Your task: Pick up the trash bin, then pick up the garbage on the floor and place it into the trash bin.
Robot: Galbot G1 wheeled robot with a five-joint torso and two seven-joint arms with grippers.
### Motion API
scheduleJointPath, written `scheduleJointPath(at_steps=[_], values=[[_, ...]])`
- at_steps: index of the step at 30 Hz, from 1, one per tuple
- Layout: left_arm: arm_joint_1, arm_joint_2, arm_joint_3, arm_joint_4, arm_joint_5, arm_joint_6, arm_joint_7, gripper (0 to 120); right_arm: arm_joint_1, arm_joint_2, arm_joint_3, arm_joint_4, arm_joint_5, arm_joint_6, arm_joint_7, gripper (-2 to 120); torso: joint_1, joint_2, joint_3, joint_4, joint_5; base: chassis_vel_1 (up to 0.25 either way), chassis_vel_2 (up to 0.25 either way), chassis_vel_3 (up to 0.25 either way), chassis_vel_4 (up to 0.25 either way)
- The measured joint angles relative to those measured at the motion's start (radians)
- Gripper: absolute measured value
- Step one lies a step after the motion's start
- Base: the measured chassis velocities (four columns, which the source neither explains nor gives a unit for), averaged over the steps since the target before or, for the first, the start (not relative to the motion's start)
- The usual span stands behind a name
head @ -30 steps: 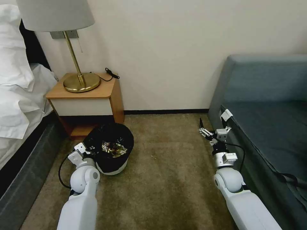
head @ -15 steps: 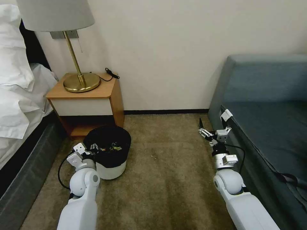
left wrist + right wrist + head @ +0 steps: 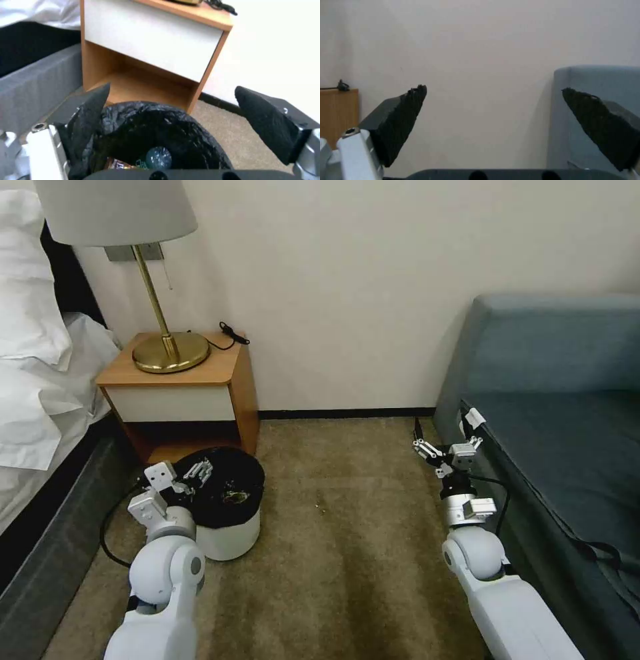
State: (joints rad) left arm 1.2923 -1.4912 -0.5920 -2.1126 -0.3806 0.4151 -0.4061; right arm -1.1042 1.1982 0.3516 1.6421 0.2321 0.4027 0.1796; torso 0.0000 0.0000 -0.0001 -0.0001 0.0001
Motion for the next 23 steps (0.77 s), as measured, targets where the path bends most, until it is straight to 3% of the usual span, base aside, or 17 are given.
scheduleJointPath(at_steps=[3,6,8,9,10,11,12,13,23], values=[[0.02,0.0,-0.003,-0.022,0.008,0.001,0.0,100,-0.003,0.001,0.0,0.004,0.003,-0.002,0.0,100,0.0,0.0,0.0,0.0001,-0.0001,0.0,0.0,0.0,0.0],[0.034,0.008,-0.009,-0.028,0.048,0.003,0.038,100,-0.004,0.007,0.0,0.009,0.008,-0.005,0.005,100,0.0,0.0,0.0,0.0,-0.0001,0.0,0.0,0.0,0.0],[0.059,0.024,-0.021,-0.028,0.137,-0.02,0.191,99,-0.007,0.014,0.001,0.018,0.017,-0.014,0.014,100,0.0,0.0,0.0,0.0002,-0.0003,0.0,0.0,0.0,0.0],[0.059,0.024,-0.021,-0.028,0.137,-0.02,0.191,99,-0.007,0.014,0.001,0.018,0.017,-0.014,0.014,100,0.0,0.0,0.0,0.0002,-0.0003,0.0,0.0,0.0,0.0],[0.066,0.029,-0.022,-0.026,0.169,-0.038,0.247,99,-0.008,0.017,0.002,0.019,0.02,-0.016,0.017,100,0.0,0.0,0.0,0.0001,-0.0002,0.0,0.0,0.0,0.0],[0.066,0.029,-0.022,-0.026,0.169,-0.038,0.247,99,-0.008,0.017,0.002,0.019,0.02,-0.016,0.017,100,0.0,0.0,0.0,0.0001,-0.0002,0.0,0.0,0.0,0.0],[0.077,0.035,-0.023,-0.008,0.249,-0.082,0.344,99,-0.011,0.024,0.002,0.019,0.027,-0.023,0.023,100,0.0,0.0,0.0,0.0001,-0.0001,0.0,0.0,0.0,0.0],[0.077,0.036,-0.023,0.005,0.282,-0.104,0.374,99,-0.014,0.028,0.002,0.018,0.032,-0.025,0.024,100,0.0,0.0,0.0,0.0,-0.0003,0.0,0.0,0.0,0.0],[0.055,0.033,-0.016,0.048,0.318,-0.147,0.404,98,-0.031,0.033,0.001,0.015,0.028,-0.036,0.023,100,0.0,0.0,0.0,0.0,-0.0002,0.0,0.0,0.0,0.0]])
